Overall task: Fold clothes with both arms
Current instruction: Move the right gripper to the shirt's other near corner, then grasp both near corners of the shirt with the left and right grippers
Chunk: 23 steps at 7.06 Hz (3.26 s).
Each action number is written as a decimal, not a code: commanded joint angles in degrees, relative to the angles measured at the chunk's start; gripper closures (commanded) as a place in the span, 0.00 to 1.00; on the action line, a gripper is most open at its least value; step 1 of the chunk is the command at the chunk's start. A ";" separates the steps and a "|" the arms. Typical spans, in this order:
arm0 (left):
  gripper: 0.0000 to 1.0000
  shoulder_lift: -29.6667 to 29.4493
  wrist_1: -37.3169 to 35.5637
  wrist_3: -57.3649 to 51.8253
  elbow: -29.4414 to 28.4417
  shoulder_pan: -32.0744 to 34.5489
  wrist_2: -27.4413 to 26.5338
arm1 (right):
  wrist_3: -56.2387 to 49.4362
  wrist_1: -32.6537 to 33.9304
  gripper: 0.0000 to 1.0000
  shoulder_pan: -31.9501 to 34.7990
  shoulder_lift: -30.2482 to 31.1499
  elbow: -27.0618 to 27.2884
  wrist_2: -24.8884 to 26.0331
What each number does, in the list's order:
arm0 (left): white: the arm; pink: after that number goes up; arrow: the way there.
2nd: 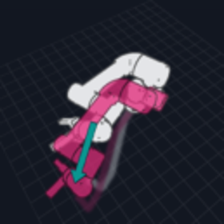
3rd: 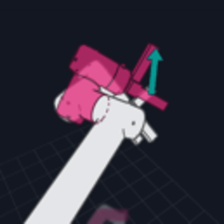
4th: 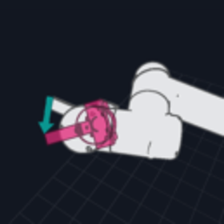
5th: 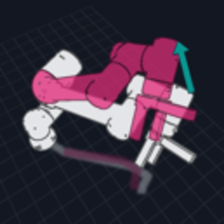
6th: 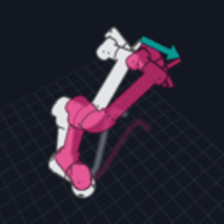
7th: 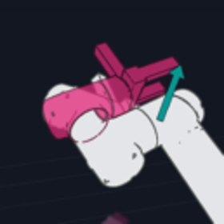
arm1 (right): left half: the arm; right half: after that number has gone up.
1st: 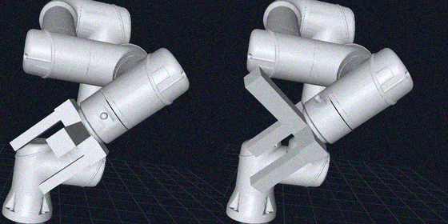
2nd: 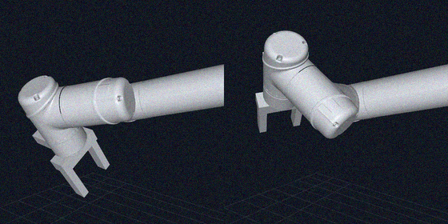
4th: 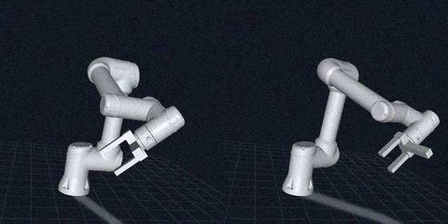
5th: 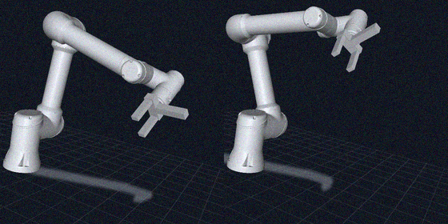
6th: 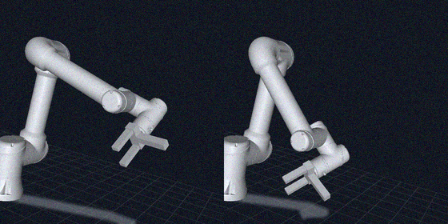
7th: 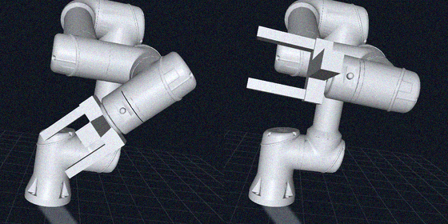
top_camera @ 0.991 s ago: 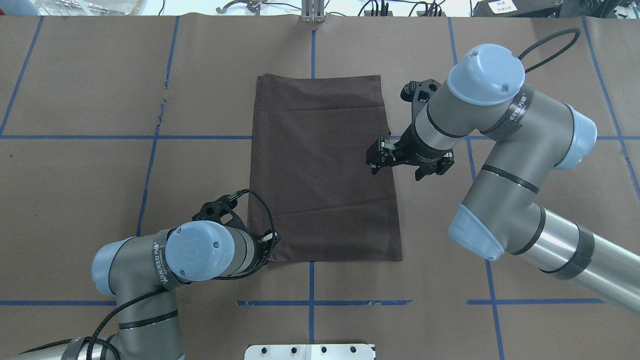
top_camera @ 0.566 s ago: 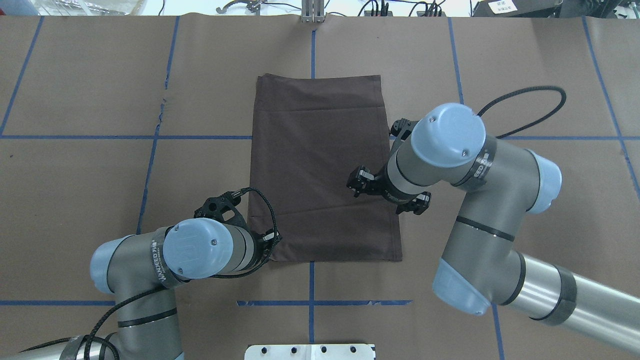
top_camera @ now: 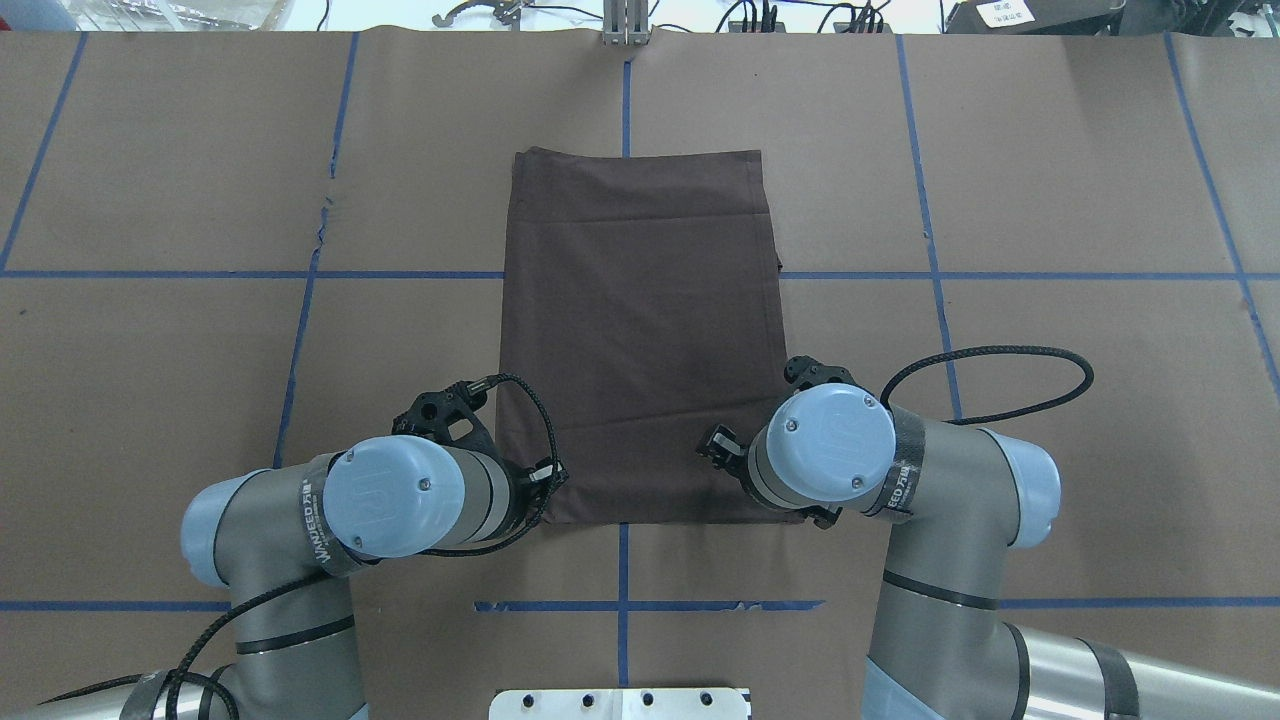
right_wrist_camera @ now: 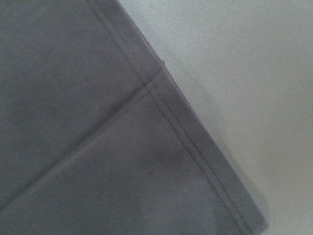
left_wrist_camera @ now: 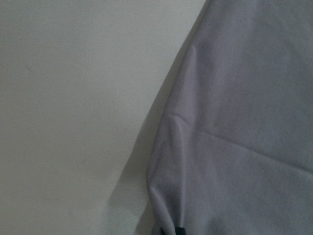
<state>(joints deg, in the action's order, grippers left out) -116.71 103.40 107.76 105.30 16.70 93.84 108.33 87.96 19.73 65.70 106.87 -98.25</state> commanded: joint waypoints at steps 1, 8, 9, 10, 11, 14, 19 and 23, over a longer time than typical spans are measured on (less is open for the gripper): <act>1.00 -0.01 0.05 0.00 0.08 0.00 0.03 | -0.57 -0.07 0.00 -0.21 0.75 -1.39 0.34; 1.00 0.08 -0.04 0.00 0.08 0.00 0.03 | -1.01 -0.77 0.45 -0.04 0.84 -3.43 0.25; 1.00 0.08 -0.04 0.00 0.08 0.00 0.03 | -1.01 -0.77 0.68 -0.04 0.75 -3.42 0.08; 1.00 0.08 -0.04 0.00 0.08 0.00 -0.06 | -1.01 -0.86 0.83 -0.13 0.75 -3.51 0.08; 1.00 0.08 -0.04 0.00 0.08 0.00 -0.06 | -1.10 -0.77 0.94 -0.21 0.58 -3.51 -0.10; 1.00 0.08 -0.12 0.00 0.08 0.00 -0.06 | -1.36 -0.77 1.00 -0.04 0.05 -3.34 -0.28; 1.00 0.08 -0.13 0.00 0.08 0.00 -0.06 | -3.65 -0.77 1.00 0.40 -1.45 -3.51 -0.01; 1.00 0.16 -0.21 0.00 0.34 0.00 -0.06 | -4.27 -0.77 1.00 0.49 -2.85 -3.17 0.25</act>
<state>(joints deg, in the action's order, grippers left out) -116.61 103.25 107.76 105.42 16.70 93.75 103.81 87.13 20.16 63.13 103.29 -98.07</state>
